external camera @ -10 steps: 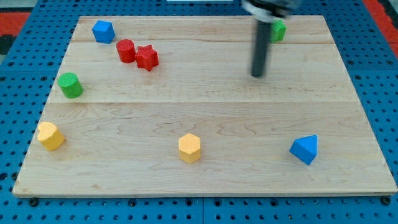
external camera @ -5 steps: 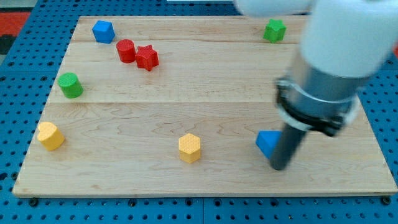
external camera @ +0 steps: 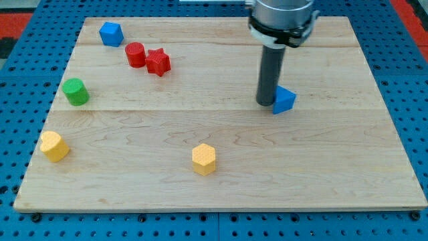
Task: Move the blue triangle above the red circle
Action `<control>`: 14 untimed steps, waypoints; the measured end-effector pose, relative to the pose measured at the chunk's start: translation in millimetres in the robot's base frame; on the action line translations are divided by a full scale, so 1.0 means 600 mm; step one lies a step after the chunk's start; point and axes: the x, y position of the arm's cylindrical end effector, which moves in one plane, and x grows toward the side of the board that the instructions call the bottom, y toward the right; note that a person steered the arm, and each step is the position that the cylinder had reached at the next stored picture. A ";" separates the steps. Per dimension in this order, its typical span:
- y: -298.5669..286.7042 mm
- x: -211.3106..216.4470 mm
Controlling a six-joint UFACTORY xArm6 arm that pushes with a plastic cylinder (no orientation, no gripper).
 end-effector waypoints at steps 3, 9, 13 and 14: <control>0.148 -0.063; 0.114 -0.191; -0.008 -0.251; 0.003 -0.316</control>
